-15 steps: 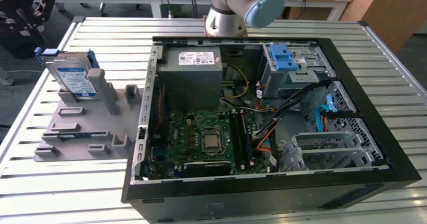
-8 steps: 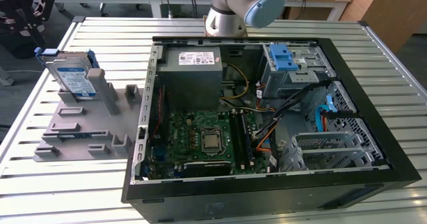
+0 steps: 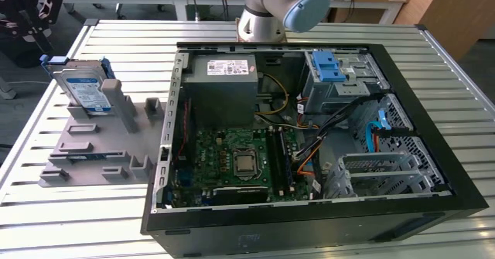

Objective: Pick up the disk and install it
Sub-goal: 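Pick up the disk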

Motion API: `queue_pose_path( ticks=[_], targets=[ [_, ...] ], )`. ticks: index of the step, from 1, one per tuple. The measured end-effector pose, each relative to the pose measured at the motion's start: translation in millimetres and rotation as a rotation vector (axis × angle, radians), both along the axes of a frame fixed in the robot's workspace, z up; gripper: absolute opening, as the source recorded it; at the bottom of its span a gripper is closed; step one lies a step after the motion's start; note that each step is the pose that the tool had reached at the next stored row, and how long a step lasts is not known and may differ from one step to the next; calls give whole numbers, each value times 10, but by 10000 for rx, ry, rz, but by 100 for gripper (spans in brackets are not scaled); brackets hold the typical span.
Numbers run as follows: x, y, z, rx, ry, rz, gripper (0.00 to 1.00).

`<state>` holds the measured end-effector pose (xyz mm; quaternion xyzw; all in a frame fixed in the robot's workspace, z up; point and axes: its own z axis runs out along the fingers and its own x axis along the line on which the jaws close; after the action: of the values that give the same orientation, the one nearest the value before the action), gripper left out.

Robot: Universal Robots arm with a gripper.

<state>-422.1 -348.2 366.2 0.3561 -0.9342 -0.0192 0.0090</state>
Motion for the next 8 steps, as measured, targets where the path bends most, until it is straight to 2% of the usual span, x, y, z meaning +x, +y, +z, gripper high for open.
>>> queue_pose_path(
  ticks=[8],
  targets=[
    [0,0,-1,0,0,520,11]
  ],
)
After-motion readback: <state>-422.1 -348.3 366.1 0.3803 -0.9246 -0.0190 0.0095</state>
